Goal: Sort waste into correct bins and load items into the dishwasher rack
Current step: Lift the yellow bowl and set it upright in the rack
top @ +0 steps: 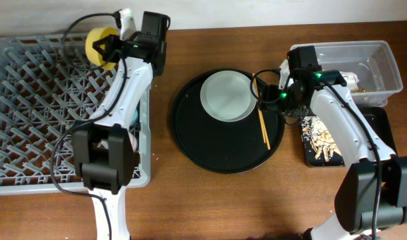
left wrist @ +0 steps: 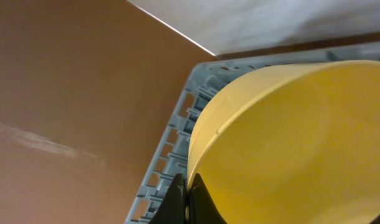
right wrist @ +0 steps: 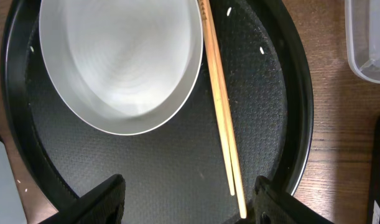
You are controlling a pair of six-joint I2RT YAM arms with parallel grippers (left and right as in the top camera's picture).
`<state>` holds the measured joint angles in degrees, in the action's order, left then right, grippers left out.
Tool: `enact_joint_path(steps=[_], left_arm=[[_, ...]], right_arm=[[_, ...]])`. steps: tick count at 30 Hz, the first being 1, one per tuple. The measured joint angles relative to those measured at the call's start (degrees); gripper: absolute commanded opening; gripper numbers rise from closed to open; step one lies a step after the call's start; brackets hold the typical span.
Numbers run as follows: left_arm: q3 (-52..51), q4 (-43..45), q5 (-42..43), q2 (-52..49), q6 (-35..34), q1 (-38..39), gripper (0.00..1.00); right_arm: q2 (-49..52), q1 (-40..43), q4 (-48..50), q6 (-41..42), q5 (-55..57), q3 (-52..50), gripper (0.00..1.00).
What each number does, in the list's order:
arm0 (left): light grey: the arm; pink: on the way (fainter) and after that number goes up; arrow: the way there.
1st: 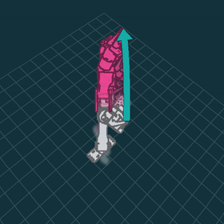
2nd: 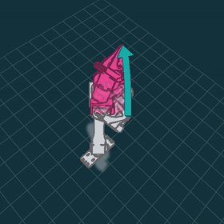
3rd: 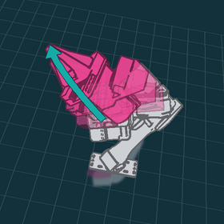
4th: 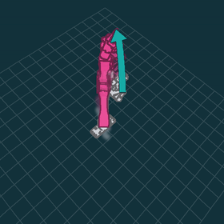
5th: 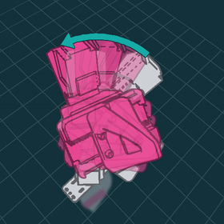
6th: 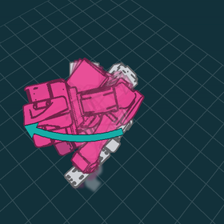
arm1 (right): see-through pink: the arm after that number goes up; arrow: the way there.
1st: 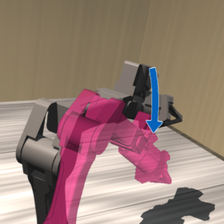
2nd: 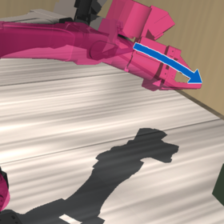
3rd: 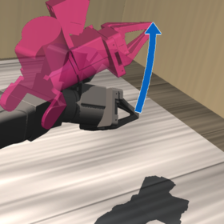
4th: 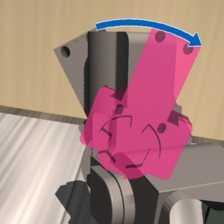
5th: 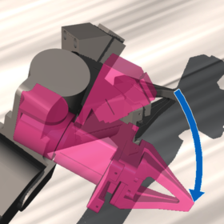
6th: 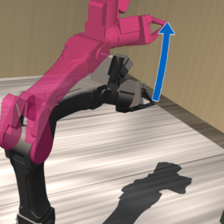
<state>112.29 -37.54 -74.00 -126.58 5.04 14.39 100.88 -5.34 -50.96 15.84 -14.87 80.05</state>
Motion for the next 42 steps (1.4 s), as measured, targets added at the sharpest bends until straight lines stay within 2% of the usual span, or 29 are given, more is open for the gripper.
enact_joint_path(steps=[10,19,23,39,41,42], left_arm=[[0.00,0.61,-0.44,-0.48,0.00,-0.15,0.00],[-2.71,5.68,-0.35,-1.38,-0.35,-0.33,0.00],[-2.71,5.95,-1.36,-4.24,-0.59,0.02,0.00],[-2.71,5.66,-1.49,-4.37,-0.96,3.02,0.01],[-2.71,5.64,-1.42,-4.37,-0.96,3.30,0.12],[-2.71,5.55,-1.29,-4.37,-0.92,3.39,0.23]], right_arm=[[0.00,0.00,0.04,0.00,0.00,0.00,0.68],[0.00,0.00,0.11,0.00,0.02,0.00,0.68],[0.00,0.00,0.11,0.02,0.00,0.00,0.68],[0.00,0.00,0.26,0.02,0.00,0.00,0.68],[0.00,0.00,0.26,-0.02,0.00,0.00,0.68],[0.00,0.00,0.26,-0.04,0.00,0.00,0.68]])
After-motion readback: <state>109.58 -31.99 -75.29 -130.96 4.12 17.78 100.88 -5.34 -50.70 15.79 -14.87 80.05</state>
